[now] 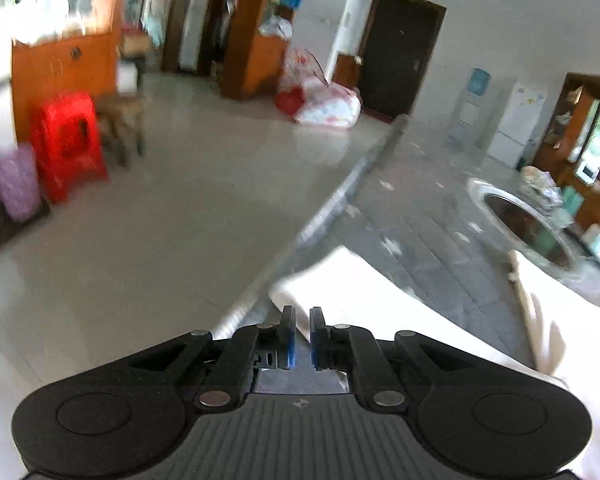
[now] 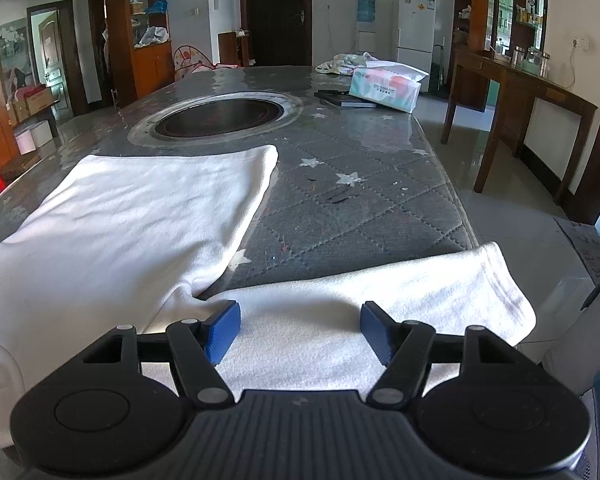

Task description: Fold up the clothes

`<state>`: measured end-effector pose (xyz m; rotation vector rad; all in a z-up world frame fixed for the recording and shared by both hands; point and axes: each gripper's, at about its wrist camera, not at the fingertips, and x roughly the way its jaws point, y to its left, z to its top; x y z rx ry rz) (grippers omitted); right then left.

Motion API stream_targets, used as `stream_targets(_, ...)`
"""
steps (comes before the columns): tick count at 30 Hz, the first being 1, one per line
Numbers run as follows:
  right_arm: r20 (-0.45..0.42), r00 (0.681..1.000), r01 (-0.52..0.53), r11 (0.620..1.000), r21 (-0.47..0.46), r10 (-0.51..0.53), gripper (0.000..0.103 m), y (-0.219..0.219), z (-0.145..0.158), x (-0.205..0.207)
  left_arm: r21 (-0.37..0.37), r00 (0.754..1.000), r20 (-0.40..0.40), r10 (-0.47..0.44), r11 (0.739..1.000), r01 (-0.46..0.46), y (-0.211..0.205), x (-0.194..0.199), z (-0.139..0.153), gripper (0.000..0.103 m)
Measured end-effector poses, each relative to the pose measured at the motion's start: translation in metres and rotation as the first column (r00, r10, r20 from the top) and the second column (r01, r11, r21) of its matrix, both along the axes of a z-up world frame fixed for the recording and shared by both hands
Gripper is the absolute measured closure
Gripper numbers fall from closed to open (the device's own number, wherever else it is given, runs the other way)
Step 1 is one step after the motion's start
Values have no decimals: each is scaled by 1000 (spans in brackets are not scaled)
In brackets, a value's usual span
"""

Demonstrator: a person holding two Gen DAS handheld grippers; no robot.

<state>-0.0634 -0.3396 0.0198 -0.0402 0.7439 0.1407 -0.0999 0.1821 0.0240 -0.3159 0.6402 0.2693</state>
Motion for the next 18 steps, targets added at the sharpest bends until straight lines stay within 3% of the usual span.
stream_targets(11, -4, 1000, 4, 1000, -8, -4, 26, -2, -1, 1, 119, 981, -13, -195, 973, 195, -47, 43, -7, 95)
stream_targets(13, -5, 1000, 7, 1000, -7, -7, 24, -4, -2, 0, 209, 988, -41, -147, 966, 152, -50, 51, -9, 95)
stream_targets(18, -1, 1000, 4, 1000, -5, -4, 22, -5, -3, 0, 250, 996, -67, -52, 966, 67, -39, 44, -10, 95)
